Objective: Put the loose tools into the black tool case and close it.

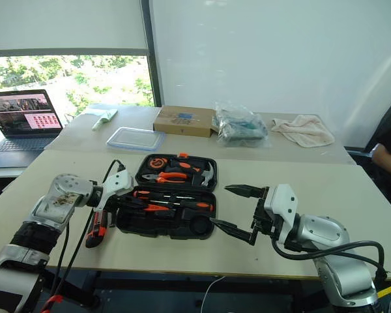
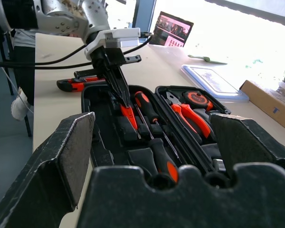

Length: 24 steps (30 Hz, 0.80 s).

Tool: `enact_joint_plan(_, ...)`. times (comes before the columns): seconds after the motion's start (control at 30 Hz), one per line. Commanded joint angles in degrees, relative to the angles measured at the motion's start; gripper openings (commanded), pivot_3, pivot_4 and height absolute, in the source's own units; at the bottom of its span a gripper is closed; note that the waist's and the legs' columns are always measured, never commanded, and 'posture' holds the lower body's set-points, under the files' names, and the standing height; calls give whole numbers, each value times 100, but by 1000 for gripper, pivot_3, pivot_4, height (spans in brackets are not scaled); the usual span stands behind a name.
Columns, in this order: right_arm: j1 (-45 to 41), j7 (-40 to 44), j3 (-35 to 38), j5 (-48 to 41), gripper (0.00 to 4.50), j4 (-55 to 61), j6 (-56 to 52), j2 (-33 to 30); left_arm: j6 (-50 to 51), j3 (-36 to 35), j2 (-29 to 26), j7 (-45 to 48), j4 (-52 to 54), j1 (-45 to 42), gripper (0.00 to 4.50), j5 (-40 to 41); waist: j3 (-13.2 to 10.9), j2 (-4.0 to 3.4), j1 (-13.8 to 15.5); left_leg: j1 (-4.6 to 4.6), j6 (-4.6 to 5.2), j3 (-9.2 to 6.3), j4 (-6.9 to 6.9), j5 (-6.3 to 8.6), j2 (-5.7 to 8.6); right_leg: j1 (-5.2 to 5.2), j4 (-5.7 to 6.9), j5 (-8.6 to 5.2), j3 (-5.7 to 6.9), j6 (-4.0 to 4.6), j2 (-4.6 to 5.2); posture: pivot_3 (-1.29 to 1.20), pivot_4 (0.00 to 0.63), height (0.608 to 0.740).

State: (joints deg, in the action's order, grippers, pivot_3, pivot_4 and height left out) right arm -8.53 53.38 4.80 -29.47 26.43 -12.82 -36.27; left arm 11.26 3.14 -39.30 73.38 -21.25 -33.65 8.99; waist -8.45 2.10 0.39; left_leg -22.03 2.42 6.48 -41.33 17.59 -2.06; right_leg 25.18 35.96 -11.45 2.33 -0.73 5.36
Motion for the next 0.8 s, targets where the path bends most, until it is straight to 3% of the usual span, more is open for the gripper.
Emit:
enact_joint_plan(0.03,-38,21,109,-133,4500,67,177,65,-556,-1292,-232,-161,713,722,1116,847,0,0,-59,-2,-2,0,3,-1,-2,2,-2,0,0,1,-1,0,150,740)
enact_joint_plan(0.2,52,122,111,-201,4500,48,252,160,-965,-2746,-455,-394,1492,2727,2892,1249,0,-2,-135,6,-12,4,26,-6,-10,3,-15,-1,-2,4,8,0,150,740)
enact_joint_plan(0.3,66,195,100,-254,4500,85,284,183,-1020,-3607,-267,-921,1870,3887,4168,1309,-3,-5,-118,14,-11,10,36,-4,-10,1,-20,-2,-1,3,16,0,150,740)
enact_joint_plan(0.33,48,205,92,-272,4500,99,278,187,-1033,-3960,-128,-1159,1932,4282,4318,1323,-3,-4,-88,12,-9,10,36,-2,-11,2,-21,-2,0,3,16,0,150,740)
enact_joint_plan(0.43,-6,240,85,-312,4500,134,263,188,-822,-4661,350,-1806,2205,5132,4419,1534,-3,-4,-70,21,9,10,36,11,-9,-7,-22,-1,4,3,32,0,150,740)
enact_joint_plan(0.6,-71,307,30,-299,4500,107,257,184,-514,-4754,791,-2212,2857,5969,4419,1765,-2,-2,57,24,6,8,33,10,-9,-9,-22,-4,9,7,34,0,150,740)
enact_joint_plan(0.67,-113,347,14,-291,4500,50,254,174,-186,-4626,813,-2474,3260,5919,4419,1948,-1,0,93,23,-1,3,32,6,-8,-8,-22,-14,11,27,33,0,150,740)
enact_joint_plan(0.8,-239,459,-46,-260,4500,-72,251,145,1547,-3978,589,-3677,4198,5279,4419,2110,-2,-2,110,27,-3,2,32,-9,-6,-14,-15,-12,8,44,32,0,150,740)
